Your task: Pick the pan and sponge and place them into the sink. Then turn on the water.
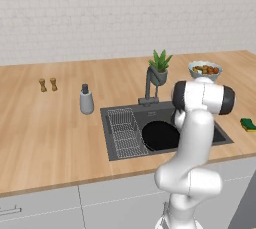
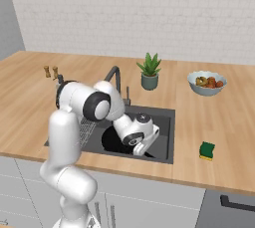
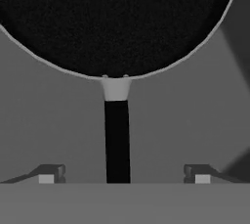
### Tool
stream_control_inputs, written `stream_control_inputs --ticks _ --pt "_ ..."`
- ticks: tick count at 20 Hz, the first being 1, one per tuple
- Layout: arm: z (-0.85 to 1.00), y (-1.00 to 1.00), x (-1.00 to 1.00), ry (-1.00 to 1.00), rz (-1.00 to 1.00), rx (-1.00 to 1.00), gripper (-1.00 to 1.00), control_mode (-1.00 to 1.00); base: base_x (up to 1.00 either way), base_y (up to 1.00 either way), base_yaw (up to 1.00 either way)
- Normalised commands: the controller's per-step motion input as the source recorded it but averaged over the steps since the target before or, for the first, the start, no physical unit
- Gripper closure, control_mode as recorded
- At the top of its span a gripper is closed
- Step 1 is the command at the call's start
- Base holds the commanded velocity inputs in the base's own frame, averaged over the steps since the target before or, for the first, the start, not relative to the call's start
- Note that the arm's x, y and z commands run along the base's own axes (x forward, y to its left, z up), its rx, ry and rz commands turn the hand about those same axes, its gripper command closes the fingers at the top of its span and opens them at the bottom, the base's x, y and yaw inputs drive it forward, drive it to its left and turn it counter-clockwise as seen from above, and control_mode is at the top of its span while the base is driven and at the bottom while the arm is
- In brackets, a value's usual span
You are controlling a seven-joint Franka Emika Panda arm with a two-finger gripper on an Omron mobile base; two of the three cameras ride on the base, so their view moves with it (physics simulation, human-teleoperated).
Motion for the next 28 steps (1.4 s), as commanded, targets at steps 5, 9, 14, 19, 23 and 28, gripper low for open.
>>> stream_control_inputs --ticks 5,9,14,19,23,28 --pt "0.99 0.00 -0.21 -0.03 -0.05 0.00 -1.00 -1.00 0.00 0.00 0.00" --pt "1.00 0.00 -0.02 0.00 -0.12 0.00 -1.00 -1.00 0.00 0.00 0.00" --pt "1.00 -0.10 0.11 0.00 -0.17 0.02 -1.00 -1.00 0.00 0.00 0.00" --pt "1.00 -0.34 0.19 0.01 -0.22 0.08 -1.00 -1.00 0.00 0.00 0.00" --pt "1.00 -0.46 0.03 0.02 -0.28 0.15 -1.00 -1.00 0.00 0.00 0.00" --pt "0.78 -0.53 0.00 0.02 -0.34 0.20 -1.00 -1.00 0.00 0.00 0.00"
